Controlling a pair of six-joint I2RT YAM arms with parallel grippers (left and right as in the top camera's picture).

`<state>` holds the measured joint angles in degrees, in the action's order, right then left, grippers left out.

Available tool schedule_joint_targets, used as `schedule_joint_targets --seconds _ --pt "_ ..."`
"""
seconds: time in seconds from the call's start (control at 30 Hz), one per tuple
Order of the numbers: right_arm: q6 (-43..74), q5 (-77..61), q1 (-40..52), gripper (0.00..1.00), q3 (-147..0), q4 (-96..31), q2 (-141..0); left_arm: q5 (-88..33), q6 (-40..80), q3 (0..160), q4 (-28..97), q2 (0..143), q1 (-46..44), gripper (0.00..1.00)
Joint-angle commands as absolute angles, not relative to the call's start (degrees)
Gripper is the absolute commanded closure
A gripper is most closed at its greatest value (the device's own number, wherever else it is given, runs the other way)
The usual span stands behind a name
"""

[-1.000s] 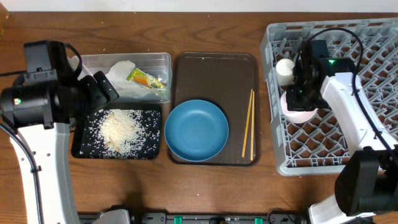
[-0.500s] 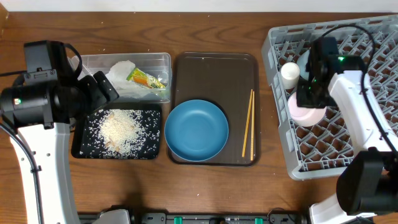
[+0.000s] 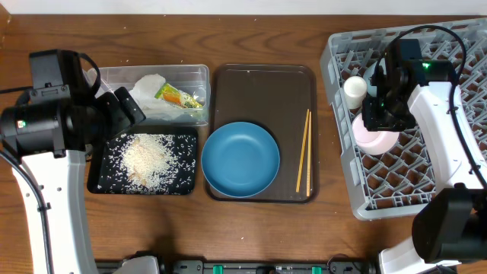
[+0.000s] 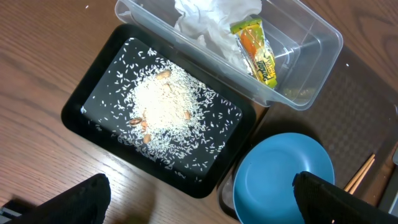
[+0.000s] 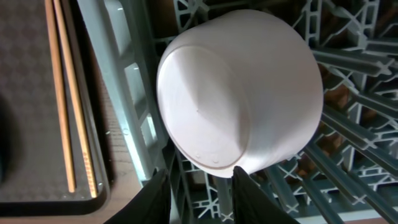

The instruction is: Sort waste into correct bins and load items into the dishwasher rack

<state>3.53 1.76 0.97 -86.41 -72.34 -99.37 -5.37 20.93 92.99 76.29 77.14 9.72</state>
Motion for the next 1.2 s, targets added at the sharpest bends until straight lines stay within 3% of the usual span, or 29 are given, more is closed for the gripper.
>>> schedule_joint_targets --seconds 0.0,0.23,0.43,0.6,0.97,1.17 --pt "2.7 5.2 0.8 0.68 -85.9 -71.9 -99.7 -4.4 20.6 93.1 76.4 77.2 10.0 0.04" --pt "5.8 14.1 -1.2 0.55 -83.1 -69.1 -99.7 -4.4 20.6 93.1 76.4 77.2 10.0 0.04" --pt "8.3 13.4 -4.8 0.53 -83.2 -68.7 -99.7 -4.4 20.6 93.1 76.4 77.2 10.0 0.04" --pt "8.1 7.0 -6.6 0.44 -83.2 -69.1 -99.7 -4.4 20.6 93.1 76.4 77.2 10.0 0.04" --pt "-3.6 -20.8 -9.0 0.43 -83.6 -69.6 -99.5 -4.4 20.6 93.1 76.4 77.2 10.0 0.04" --pt "-2.3 -16.5 -9.0 0.42 -83.6 -71.0 -99.4 -4.4 20.6 93.1 76.4 77.2 10.0 0.04"
